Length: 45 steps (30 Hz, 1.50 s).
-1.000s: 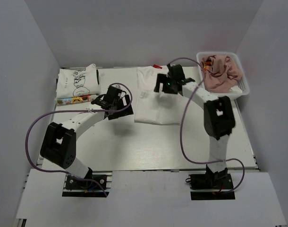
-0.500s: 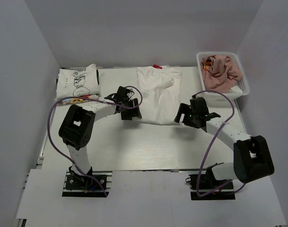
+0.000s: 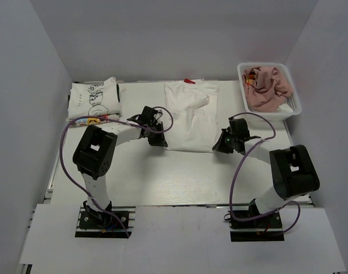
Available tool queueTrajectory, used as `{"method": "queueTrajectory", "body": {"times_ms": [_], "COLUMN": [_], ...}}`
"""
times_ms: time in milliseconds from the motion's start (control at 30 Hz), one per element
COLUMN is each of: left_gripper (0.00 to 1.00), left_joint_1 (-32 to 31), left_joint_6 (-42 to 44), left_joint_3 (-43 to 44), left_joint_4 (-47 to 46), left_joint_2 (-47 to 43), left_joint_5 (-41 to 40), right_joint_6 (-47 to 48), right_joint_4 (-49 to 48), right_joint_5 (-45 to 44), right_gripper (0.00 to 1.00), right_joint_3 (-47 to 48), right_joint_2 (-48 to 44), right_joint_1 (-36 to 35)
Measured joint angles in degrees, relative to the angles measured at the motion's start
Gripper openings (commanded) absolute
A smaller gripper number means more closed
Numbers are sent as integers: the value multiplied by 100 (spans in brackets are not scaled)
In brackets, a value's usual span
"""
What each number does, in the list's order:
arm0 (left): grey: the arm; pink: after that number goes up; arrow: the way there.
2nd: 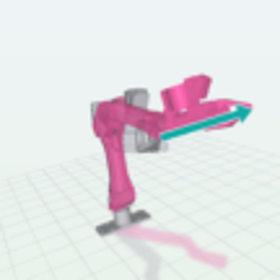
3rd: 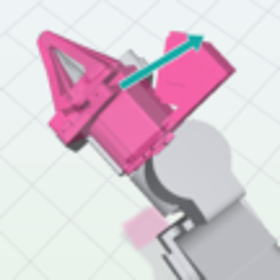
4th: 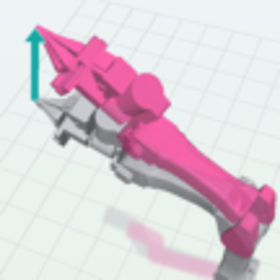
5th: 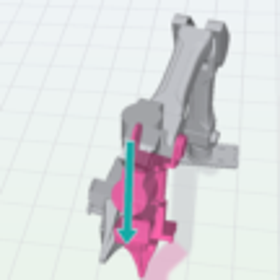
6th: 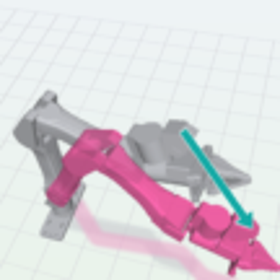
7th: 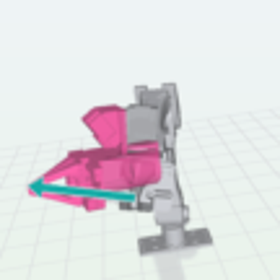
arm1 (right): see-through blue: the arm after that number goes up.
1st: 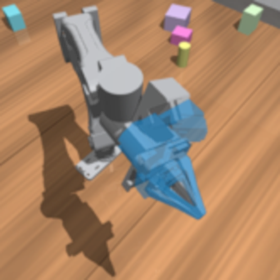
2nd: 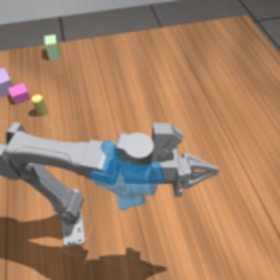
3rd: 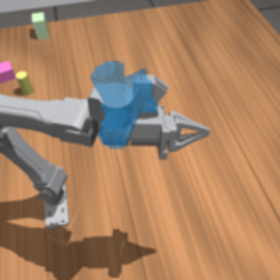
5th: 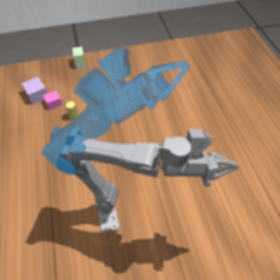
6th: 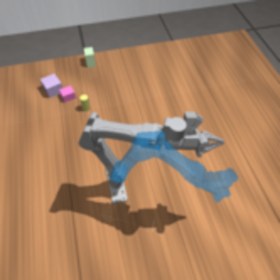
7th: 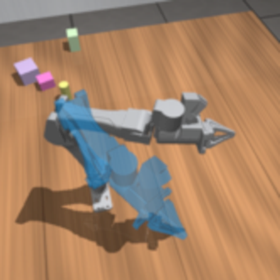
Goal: Fold and stack the t-shirts
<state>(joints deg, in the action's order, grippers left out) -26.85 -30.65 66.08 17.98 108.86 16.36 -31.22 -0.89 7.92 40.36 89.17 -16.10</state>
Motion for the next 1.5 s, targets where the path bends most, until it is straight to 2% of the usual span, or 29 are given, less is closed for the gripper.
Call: {"method": "queueTrajectory", "body": {"times_ms": [67,167,367,500,600,833,1100,1267,1500], "left_gripper": [0,0,0,0,0,0,0,0,1], "left_joint_1": [0,-7,-153,-190,-190,-127,-39,186,673], "left_joint_6": [2,2,-61,-83,-94,-334,-564,-629,-664], "left_joint_3": [-39,-369,-1296,-1307,-977,42,1394,2050,2922], "left_joint_4": [44,157,673,785,953,1239,1692,1886,1978], "left_joint_2": [-63,-444,-2358,-3556,-3748,-3123,-1952,-1119,181], "left_joint_5": [-7,24,297,520,459,-496,-1864,-2188,-2173], "right_joint_6": [17,87,302,286,201,13,-2,11,-35], "right_joint_4": [11,275,1204,1727,1834,1759,1609,1626,1808], "right_joint_5": [116,280,691,791,769,413,315,455,879], "right_gripper": [0,0,0,0,0,0,0,0,0], "right_joint_3": [-26,-195,-341,-260,-61,944,2627,3600,5077], "right_joint_2": [-57,-605,-2603,-3580,-3731,-2881,-876,376,2052], "right_joint_1": [2,-7,-83,-81,-81,-74,-57,-31,87]}}
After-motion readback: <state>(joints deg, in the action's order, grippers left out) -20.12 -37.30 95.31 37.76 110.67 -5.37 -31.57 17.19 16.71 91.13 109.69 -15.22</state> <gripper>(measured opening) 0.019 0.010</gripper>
